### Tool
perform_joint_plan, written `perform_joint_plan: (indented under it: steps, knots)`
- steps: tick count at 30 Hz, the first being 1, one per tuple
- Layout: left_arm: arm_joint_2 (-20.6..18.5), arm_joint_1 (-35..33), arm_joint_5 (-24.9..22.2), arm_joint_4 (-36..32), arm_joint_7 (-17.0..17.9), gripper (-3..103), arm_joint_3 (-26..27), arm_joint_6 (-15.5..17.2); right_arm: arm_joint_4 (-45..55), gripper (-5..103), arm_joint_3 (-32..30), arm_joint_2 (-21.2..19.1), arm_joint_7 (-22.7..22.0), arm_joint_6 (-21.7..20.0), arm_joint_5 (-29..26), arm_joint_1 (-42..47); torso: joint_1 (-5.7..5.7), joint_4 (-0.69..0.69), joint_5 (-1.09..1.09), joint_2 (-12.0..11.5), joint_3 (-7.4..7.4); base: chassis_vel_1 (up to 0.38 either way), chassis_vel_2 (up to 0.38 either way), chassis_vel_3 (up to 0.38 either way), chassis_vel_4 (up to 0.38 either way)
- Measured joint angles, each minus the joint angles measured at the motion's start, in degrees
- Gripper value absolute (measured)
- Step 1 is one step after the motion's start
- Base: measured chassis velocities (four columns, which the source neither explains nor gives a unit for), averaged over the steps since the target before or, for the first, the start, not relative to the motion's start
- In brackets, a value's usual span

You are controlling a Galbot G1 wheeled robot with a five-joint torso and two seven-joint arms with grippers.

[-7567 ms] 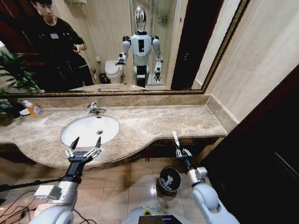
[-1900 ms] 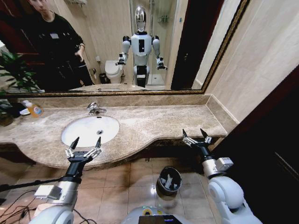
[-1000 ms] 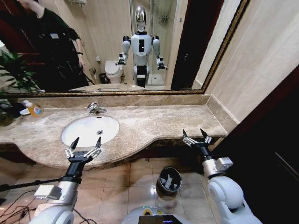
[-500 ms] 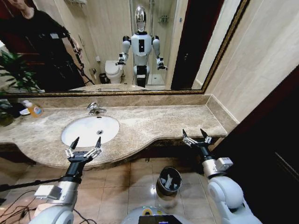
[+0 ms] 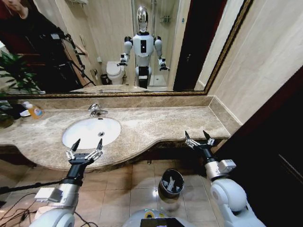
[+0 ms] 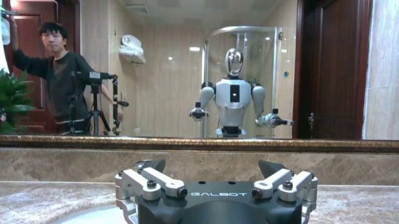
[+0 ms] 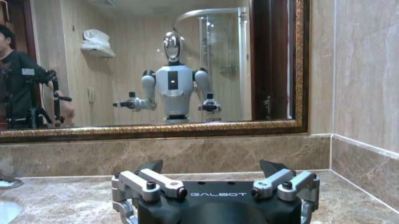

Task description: Pick up the trash from the sink and place it in the trash bin.

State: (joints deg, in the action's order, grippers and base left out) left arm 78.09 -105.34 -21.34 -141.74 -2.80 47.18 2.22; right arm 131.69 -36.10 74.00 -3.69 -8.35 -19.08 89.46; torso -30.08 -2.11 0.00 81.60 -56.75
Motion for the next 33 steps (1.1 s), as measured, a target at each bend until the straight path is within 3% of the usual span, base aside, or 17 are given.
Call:
perform_joint_plan:
  steps: [33]
  knots:
    - [0.0, 0.0, 0.0, 0.0, 0.0, 100, 0.0, 0.0, 0.0, 100, 0.0, 0.0, 0.0, 0.0, 0.0, 0.0, 0.0, 0.0, 0.0, 0.0, 0.0, 0.0, 0.0, 0.0, 0.0]
